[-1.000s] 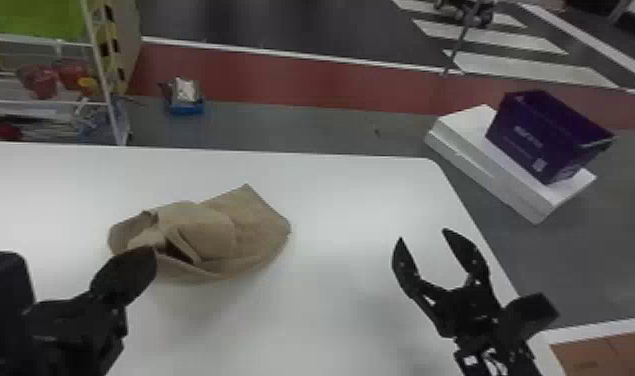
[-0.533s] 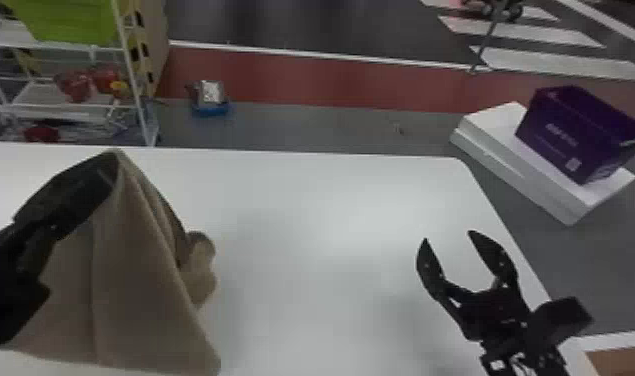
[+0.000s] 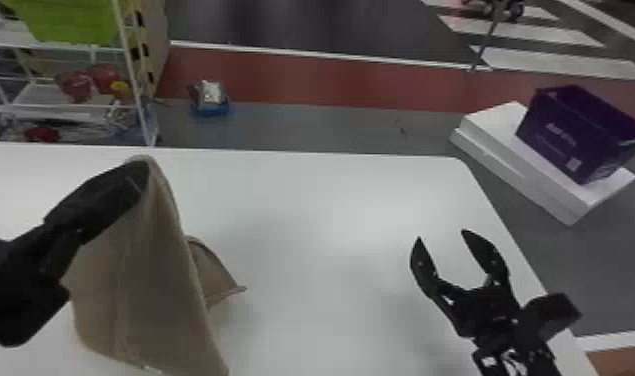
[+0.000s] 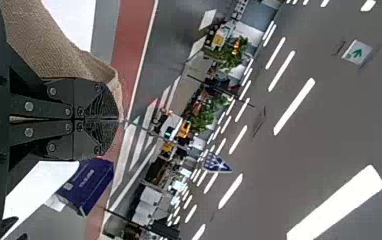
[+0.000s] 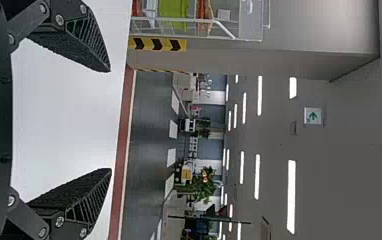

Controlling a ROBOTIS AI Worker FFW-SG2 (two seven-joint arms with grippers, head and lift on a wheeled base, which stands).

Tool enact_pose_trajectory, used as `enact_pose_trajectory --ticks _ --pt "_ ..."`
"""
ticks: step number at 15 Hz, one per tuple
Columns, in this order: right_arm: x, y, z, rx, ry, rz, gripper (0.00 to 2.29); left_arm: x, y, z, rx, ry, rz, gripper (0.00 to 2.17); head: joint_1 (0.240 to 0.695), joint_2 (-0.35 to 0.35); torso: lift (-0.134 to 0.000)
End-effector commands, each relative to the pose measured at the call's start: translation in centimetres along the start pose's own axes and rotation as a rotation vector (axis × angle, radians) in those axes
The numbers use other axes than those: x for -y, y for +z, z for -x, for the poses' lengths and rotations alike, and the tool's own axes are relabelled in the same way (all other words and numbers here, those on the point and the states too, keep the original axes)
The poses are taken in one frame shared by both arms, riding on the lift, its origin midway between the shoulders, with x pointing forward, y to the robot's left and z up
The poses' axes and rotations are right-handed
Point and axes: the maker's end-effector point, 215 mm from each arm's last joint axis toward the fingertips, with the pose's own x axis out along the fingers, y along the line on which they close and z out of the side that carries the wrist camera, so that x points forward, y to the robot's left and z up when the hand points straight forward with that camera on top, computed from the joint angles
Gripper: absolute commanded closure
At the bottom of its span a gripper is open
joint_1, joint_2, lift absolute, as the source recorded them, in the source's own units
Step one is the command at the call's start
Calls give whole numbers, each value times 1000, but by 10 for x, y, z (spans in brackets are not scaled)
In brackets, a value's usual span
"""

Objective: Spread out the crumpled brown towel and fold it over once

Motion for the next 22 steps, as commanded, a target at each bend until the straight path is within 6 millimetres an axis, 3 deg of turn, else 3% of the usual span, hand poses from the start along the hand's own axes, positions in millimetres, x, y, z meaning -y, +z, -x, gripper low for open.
enact_pose_trajectory --ticks 1,3,5,6,7,8,9,10,12,13,14,15,18,22 --pt "1 -2 -1 -3 0 -1 191 15 -21 -17 -54 -21 -25 2091 695 -207 -123" --pt "0 -2 -1 -3 2 1 191 1 -55 -31 -122 27 -59 2091 695 -228 -123" --pt "-5 3 -2 -13 27 3 191 -33 -70 -30 -157 114 -78 2064 695 -246 -123" --pt "-11 6 -4 -27 50 -2 191 -54 -72 -24 -168 172 -102 1764 695 -237 -123" --pt "-19 7 -6 -49 77 -12 191 -72 -72 -17 -177 216 -122 1723 695 -222 -123" --pt "-37 11 -9 -58 140 -15 191 -92 -74 -10 -185 259 -127 1602 695 -200 -123" --pt "-58 11 -11 -84 205 -20 191 -111 -76 -1 -196 300 -129 1129 695 -173 -123" --pt "-80 8 -12 -111 266 -35 191 -130 -79 8 -208 340 -138 1018 695 -139 -123" --pt "-126 5 -13 -139 377 -36 191 -164 -83 24 -233 432 -168 1015 695 -56 -123" --pt "-148 -1 -14 -166 433 -39 191 -178 -82 32 -235 461 -168 755 695 -8 -123" --pt "-167 -4 -15 -179 481 -33 191 -188 -83 39 -240 486 -172 188 695 76 -123" --pt "-191 -7 -13 -190 547 -21 191 -193 -82 42 -243 498 -175 16 695 110 -123" --pt "-242 -15 -11 -204 707 53 279 -203 -78 49 -239 536 -184 19 695 240 -123" --pt "-285 -27 -3 -162 894 124 282 -207 -85 52 -250 544 -174 22 695 328 -123"
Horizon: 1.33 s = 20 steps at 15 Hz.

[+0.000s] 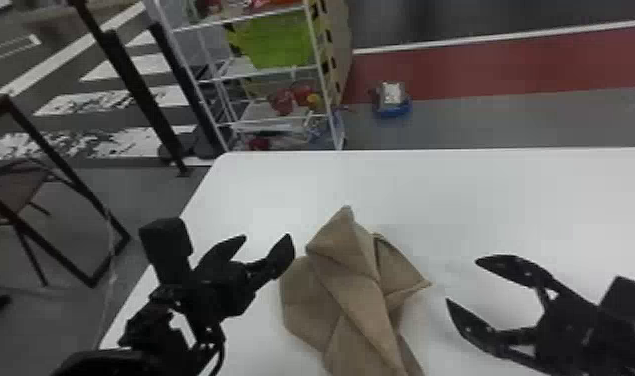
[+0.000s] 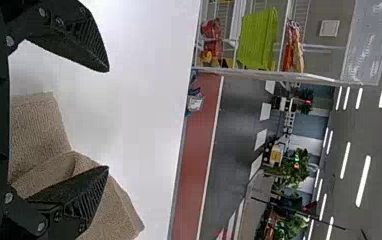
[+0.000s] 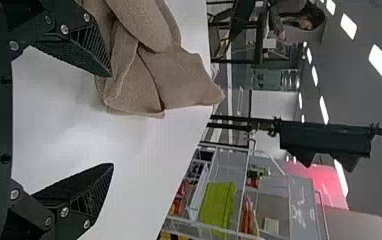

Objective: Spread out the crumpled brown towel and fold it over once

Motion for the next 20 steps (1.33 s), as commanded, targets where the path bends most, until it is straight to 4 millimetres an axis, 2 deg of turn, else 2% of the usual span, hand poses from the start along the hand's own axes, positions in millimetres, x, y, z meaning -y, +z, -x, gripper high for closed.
enact_pose_trajectory --ticks 1,3,6,8,9,10,11,12,15,16,18,19,20 --pt "-15 -5 -13 13 73 56 282 -2 -5 -2 -8 1 3 22 695 342 -123" --pt "-18 2 -18 52 96 128 282 -5 -7 -4 -11 5 11 22 695 350 -123" --pt "-22 -2 -27 34 128 147 421 -4 -4 -9 -6 -5 17 22 695 350 -123" --pt "-26 -17 -31 -22 154 132 667 0 -3 -13 -4 -18 19 22 695 350 -123" --pt "-28 -25 -31 -47 169 107 903 0 -2 -13 -2 -19 17 22 695 350 -123" --pt "-29 -32 -31 -73 171 99 1342 -2 -1 -13 -1 -17 17 22 695 350 -123" --pt "-29 -38 -32 -97 173 84 1575 -5 0 -12 0 -12 18 22 695 350 -123" --pt "-24 -39 -29 -102 161 76 1683 -9 0 -10 1 -10 17 22 695 350 -123" --pt "6 -34 -9 -80 78 64 1683 -9 -1 -7 -1 -15 22 22 695 350 -123" --pt "22 -27 6 -58 25 67 1683 -9 -2 -6 -2 -15 21 22 695 350 -123" --pt "72 -10 44 2 -124 39 1683 -8 -1 -3 -1 -17 18 22 695 341 -123" --pt "106 -2 71 39 -223 15 1683 -6 1 -1 3 -24 13 22 695 320 -123" --pt "134 6 101 79 -303 -5 1683 -5 3 0 5 -30 8 22 695 260 -123"
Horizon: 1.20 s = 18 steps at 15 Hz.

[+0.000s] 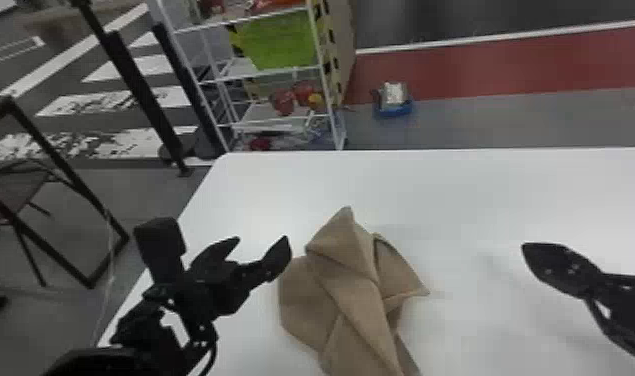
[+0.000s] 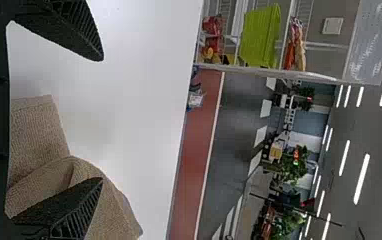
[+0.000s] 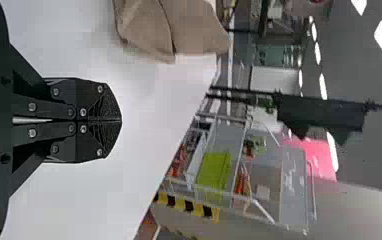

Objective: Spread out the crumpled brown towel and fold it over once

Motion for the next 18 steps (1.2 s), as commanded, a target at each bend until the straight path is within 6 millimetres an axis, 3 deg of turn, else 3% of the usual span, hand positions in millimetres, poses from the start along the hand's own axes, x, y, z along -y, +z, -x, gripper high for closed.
enact_pose_trajectory --ticks 1,2,3,4,5,7,8,9,11,15,18 --pt "66 14 50 65 -155 -52 1683 4 5 3 8 -7 -8 22 695 222 -123" --pt "68 20 55 59 -135 -46 1544 4 4 4 6 -7 -11 22 695 184 -123" --pt "47 24 52 60 -43 -55 849 5 3 4 5 -8 -9 22 695 151 -123" --pt "25 25 48 55 33 -50 309 8 3 3 4 -14 -8 22 695 135 -123" --pt "-6 22 35 36 124 -16 171 9 3 3 4 -17 -10 22 695 143 -123" --pt "-72 8 6 -10 265 105 167 10 7 4 11 -17 -14 22 695 178 -123" --pt "-95 0 -4 -27 315 148 167 11 6 4 9 -19 -15 22 695 207 -123" --pt "-113 -9 -10 -50 350 182 171 12 3 4 3 -21 -14 22 695 235 -123" --pt "-136 0 -17 10 381 311 194 11 2 4 0 -26 -12 22 695 312 -123" --pt "-133 14 -30 80 303 373 211 13 1 4 -1 -40 -11 22 695 350 -123" --pt "-131 1 -46 33 320 331 286 15 1 4 0 -43 -11 22 695 350 -123"
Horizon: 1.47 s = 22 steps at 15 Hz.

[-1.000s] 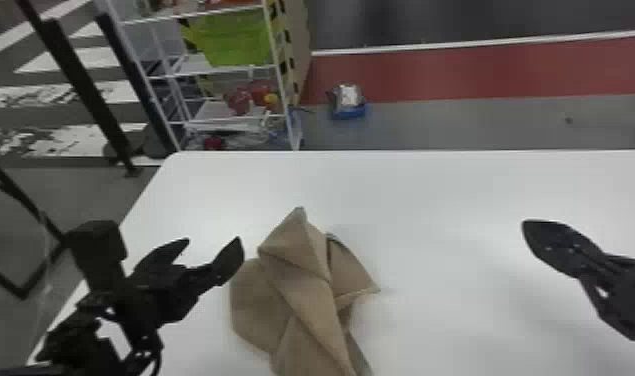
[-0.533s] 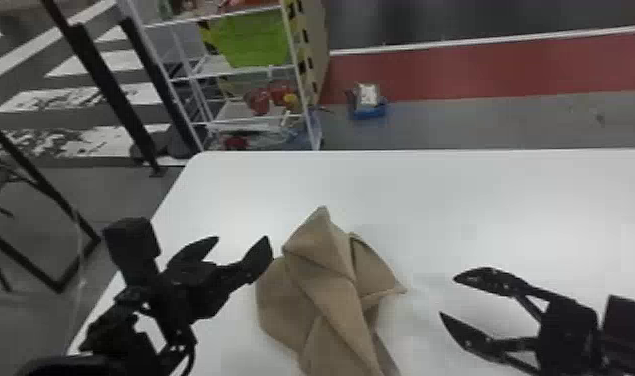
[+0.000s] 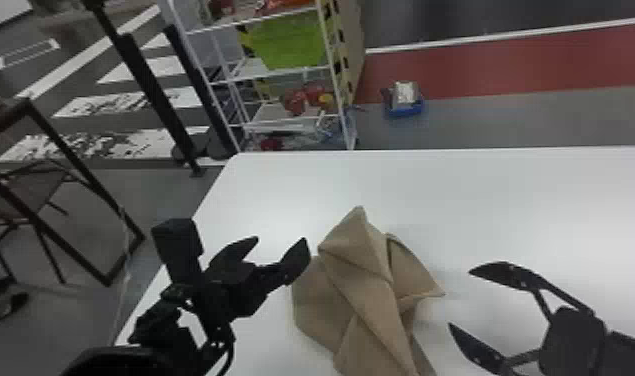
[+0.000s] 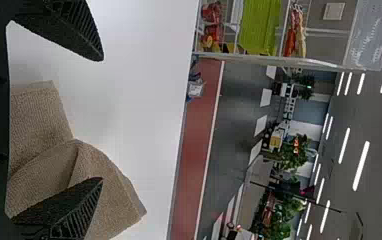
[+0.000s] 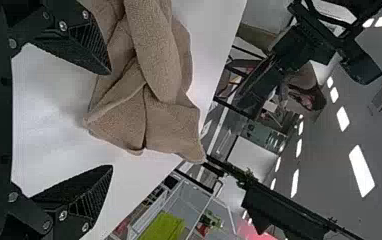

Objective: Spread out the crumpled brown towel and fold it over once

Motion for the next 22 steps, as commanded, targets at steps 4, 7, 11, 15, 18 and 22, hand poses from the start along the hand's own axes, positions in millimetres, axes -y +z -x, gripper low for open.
enact_pose_trajectory --ticks 4,7,11,15,18,22 --pt "-3 -15 -33 -58 50 -72 289 1 0 0 1 0 -3 22 695 350 -123" --pt "-8 -21 -52 -106 88 -110 529 0 -4 1 -7 2 -1 22 695 350 -123" --pt "-13 -30 -60 -158 112 -161 1949 -2 -4 3 -7 6 -4 22 695 350 -123" --pt "-1 -21 -53 -133 69 -168 2013 -4 -4 6 -8 10 -5 22 695 350 -123" --pt "21 5 -37 -69 6 -176 2013 -2 -4 8 -9 7 -7 22 695 350 -123" --pt "56 52 -1 38 -96 -191 2013 3 -2 13 -5 1 -16 22 695 350 -123"
